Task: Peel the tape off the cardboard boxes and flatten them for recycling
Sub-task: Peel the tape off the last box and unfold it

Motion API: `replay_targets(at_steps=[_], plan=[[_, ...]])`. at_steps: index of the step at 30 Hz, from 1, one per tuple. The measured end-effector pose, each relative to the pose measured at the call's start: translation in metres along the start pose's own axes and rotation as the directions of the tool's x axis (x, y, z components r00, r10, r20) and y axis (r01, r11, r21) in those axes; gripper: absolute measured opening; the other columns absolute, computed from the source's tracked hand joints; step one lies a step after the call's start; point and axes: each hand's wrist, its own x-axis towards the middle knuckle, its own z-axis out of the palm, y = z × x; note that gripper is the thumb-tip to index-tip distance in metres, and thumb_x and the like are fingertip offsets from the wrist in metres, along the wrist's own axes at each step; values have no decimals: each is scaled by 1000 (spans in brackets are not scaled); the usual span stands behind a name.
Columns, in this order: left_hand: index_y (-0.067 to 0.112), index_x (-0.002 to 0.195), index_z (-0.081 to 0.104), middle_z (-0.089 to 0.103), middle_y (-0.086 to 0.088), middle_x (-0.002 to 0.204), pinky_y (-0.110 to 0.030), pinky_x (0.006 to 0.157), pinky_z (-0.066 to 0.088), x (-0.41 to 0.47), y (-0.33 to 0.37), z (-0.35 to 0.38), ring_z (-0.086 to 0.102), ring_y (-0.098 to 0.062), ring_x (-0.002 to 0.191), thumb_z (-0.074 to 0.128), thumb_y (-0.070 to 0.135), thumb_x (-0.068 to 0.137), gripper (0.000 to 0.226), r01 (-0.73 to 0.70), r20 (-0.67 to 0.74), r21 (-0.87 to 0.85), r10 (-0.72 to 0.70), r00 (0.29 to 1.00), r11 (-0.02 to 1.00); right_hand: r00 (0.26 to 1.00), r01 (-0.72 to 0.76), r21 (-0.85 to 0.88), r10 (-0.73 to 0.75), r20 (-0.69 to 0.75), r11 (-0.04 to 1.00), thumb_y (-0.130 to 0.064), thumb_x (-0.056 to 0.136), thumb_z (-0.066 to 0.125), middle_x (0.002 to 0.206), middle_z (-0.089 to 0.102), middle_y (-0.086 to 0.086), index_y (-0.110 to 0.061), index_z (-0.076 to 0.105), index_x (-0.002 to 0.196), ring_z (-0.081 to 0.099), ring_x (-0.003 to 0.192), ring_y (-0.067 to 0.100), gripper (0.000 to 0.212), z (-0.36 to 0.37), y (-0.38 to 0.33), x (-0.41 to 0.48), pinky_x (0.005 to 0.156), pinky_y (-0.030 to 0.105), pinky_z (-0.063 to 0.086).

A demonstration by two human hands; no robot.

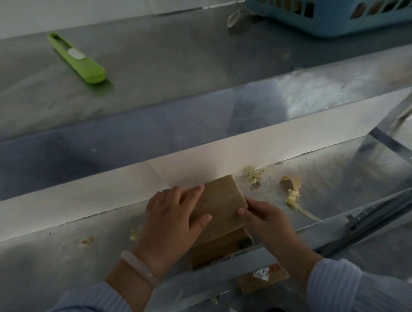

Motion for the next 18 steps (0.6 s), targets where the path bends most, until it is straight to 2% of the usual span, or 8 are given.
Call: replay_targets(at_steps=[2,5,7,10,13,18], plan=[[25,130,53,49,0,122,-43,95,43,11,7,4,49,-23,113,33,69,85,65,16,28,-2,-16,999,1000,996,-65,80,70,-61,995,-37,80,75,81,72,-21,-36,71,97,67,78,-3,18,3,-1,-1,61,11,51],[29,139,43,47,-1,135,-45,102,38,17,12,17,44,-24,123,26,71,86,69,22,85,27,-24,996,999,993,-77,45,81,-87,996,-39,79,75,86,73,-19,-35,74,96,68,82,0,17,3,3,-5,71,19,55],[31,140,43,51,-2,133,-45,98,41,17,9,21,48,-26,119,24,70,89,67,3,84,66,-8,996,998,995,-37,-3,37,-95,999,-33,83,72,89,72,-20,-36,74,98,66,85,-3,15,3,6,-9,76,19,54],[31,140,44,53,-3,130,-45,95,43,17,7,23,51,-26,117,23,68,90,66,-5,78,68,0,997,998,991,-16,-10,14,-135,1000,-27,84,73,87,72,-20,-38,75,92,66,81,-4,13,3,7,-11,71,17,53],[31,141,43,51,-3,131,-46,97,43,18,5,26,49,-26,118,25,68,90,65,-7,84,44,3,996,999,984,-34,-55,24,-178,998,-30,82,74,82,70,-19,-40,71,81,64,77,-4,11,4,5,-9,68,17,53],[30,140,45,52,-4,130,-46,97,42,18,5,27,48,-26,118,31,66,89,63,-5,68,29,4,998,1000,993,1,-195,-24,-118,981,-32,84,71,81,67,-15,-38,66,83,62,74,0,8,-1,2,-7,64,14,50]])
